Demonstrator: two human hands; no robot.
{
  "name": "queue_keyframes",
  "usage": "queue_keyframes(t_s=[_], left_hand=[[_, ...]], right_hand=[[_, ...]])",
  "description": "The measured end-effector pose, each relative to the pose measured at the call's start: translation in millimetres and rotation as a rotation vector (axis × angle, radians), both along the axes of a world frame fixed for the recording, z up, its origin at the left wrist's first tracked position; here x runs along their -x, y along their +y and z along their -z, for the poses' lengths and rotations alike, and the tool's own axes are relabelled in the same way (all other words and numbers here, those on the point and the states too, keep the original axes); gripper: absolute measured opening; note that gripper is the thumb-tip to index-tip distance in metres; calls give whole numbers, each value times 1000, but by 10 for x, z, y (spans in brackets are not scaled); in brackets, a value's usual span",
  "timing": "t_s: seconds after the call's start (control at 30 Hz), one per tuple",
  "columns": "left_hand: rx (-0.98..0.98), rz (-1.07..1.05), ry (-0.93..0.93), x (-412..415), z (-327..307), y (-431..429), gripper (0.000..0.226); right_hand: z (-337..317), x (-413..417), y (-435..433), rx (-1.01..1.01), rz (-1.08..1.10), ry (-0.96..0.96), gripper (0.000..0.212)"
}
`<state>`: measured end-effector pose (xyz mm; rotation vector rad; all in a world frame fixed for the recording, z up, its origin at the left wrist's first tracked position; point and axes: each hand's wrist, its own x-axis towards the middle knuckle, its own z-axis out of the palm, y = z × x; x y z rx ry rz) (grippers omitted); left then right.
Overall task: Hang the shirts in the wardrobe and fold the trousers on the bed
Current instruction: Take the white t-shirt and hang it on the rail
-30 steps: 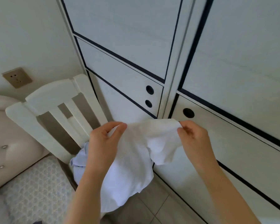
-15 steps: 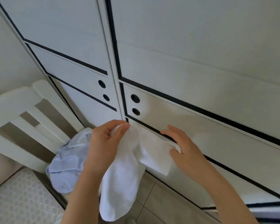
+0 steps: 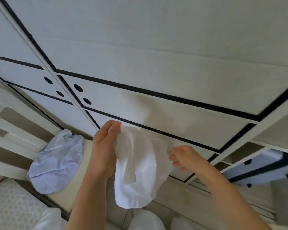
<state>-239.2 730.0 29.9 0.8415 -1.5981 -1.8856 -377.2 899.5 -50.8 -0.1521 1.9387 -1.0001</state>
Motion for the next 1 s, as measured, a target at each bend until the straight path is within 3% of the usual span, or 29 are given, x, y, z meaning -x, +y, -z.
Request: queue_keyframes(t_s=[0.1, 0.2, 0.3, 0.53, 0.63, 0.73, 0.9, 1.0], left_hand=[[-83, 171, 29, 190, -57, 256, 31], [-113, 397, 11, 352, -70, 432, 25], [-130, 634, -66, 501, -23, 621, 20], [-62, 972, -265, 856, 262, 1050, 31], [1, 1112, -358, 947, 395, 1247, 30], [67, 1219, -415, 1035, 507, 1443, 25], [193, 1346, -430, 1185, 584, 1728, 16], [212, 1323, -379, 1317, 550, 1941, 16]], right_hand=[[208, 78, 313, -92, 161, -164, 51], [394, 109, 632, -40, 356, -374, 67], [509, 116, 903, 22, 572, -454, 62], [566, 107, 1280, 32, 986, -380, 45], [424, 33, 1472, 100, 1128, -310, 18], [214, -73, 1694, 212, 1252, -240, 20], [-259, -207, 2054, 295, 1261, -126, 11], [-514, -259, 2297, 382, 1227, -14, 20]])
